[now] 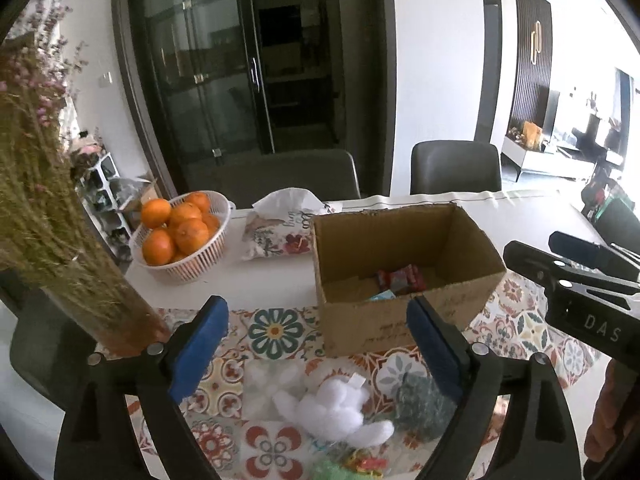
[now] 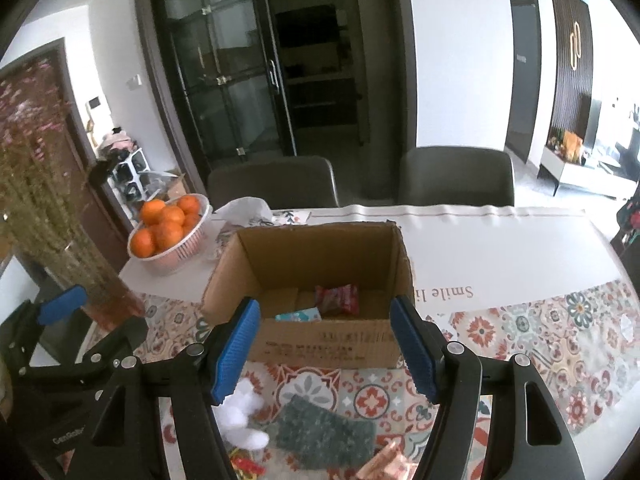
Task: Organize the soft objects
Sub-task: 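Withdraw both open tools from the box back over the table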
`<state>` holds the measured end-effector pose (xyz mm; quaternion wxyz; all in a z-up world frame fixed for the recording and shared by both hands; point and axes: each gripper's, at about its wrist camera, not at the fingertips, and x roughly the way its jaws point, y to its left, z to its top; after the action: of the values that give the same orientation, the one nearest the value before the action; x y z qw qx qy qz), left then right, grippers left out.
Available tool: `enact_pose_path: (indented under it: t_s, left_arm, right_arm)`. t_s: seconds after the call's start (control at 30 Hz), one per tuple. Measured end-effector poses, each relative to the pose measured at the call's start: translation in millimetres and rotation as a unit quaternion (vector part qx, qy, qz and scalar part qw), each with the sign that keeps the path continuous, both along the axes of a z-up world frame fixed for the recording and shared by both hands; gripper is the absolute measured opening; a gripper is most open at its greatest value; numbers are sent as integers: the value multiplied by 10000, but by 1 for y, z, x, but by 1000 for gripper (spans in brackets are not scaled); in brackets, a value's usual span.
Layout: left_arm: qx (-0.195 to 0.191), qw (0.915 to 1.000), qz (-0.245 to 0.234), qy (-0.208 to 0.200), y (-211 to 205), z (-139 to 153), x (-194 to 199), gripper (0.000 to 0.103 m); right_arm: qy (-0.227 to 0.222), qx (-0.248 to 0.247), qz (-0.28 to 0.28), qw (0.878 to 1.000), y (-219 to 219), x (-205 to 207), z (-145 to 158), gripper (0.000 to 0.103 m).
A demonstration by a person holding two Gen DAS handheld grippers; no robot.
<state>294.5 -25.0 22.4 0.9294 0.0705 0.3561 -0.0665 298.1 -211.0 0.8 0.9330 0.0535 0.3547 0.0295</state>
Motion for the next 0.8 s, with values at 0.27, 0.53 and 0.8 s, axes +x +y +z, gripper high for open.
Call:
enact_pose_path:
  t_s: [0.27, 0.53, 0.8]
  left_arm:
    - [-164, 9998, 110, -90, 20, 8, -41, 95]
    - [-88, 9998, 94, -138, 28, 5, -78, 96]
    - [-100, 9999, 39, 126, 36, -19, -102, 96]
  right_arm:
    - [-211, 28, 22, 9998, 14, -42, 10, 69]
    - [-101, 313, -10, 9995, 19, -76, 0, 69]
    - [25, 276, -172, 9995, 26, -104, -24, 69]
